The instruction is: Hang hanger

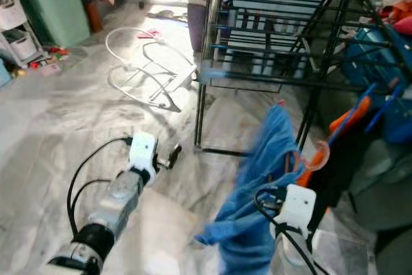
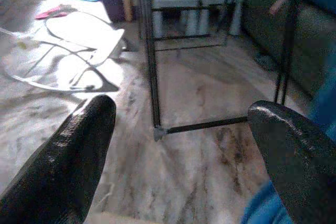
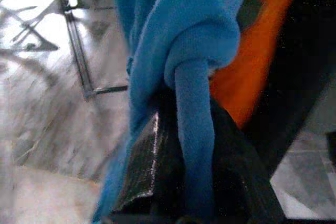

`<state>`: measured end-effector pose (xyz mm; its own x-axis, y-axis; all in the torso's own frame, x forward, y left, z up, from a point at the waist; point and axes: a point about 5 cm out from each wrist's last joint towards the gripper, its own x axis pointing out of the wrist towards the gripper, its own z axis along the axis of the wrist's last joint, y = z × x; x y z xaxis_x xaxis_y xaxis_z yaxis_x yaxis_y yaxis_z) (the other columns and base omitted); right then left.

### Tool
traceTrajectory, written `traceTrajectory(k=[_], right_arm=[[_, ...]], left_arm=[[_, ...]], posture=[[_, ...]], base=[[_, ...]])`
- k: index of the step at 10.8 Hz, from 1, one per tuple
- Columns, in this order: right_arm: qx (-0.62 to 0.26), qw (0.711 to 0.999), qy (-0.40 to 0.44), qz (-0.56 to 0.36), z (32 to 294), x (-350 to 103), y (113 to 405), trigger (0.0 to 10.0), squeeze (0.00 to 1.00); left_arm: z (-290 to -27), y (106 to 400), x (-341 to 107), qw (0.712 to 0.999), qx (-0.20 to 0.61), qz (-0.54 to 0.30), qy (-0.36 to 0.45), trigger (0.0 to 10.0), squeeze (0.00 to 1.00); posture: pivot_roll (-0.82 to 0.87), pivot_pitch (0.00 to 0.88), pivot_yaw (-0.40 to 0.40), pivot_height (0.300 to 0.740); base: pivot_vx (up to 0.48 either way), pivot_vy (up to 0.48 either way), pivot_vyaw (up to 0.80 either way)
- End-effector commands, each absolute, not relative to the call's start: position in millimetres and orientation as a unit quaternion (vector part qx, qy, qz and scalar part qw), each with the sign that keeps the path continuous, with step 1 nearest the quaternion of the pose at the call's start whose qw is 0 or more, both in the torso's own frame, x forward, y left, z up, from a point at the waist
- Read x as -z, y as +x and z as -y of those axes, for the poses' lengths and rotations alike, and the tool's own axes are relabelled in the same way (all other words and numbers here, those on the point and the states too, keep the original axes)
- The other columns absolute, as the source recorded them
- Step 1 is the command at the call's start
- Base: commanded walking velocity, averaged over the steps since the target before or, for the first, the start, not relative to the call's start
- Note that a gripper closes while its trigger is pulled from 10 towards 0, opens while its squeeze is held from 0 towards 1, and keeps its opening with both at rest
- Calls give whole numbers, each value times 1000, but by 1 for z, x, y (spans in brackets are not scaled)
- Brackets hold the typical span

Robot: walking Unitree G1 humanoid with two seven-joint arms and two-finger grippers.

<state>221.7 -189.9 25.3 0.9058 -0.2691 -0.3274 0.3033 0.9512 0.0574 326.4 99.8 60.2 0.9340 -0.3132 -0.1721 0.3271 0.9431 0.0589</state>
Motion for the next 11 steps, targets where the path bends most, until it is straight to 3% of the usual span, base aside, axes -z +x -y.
traceTrajectory(k=[1,5,11], right_arm=[[139,979,56,-137,184,-34,228,0,0],[153,977,47,-139,196,-34,225,0,0],[152,977,49,-140,195,-33,224,0,0]], left_arm=[[-106,326,-60,982,162,-79,51,10000,0],[-100,324,-62,978,197,-65,19,10000,0],[-99,321,-59,975,211,-68,2,10000,0]], posture=[[99,77,-47,740],[92,74,-52,740],[89,79,-56,740]], base=[[0,0,0],[63,0,0],[456,0,0]])
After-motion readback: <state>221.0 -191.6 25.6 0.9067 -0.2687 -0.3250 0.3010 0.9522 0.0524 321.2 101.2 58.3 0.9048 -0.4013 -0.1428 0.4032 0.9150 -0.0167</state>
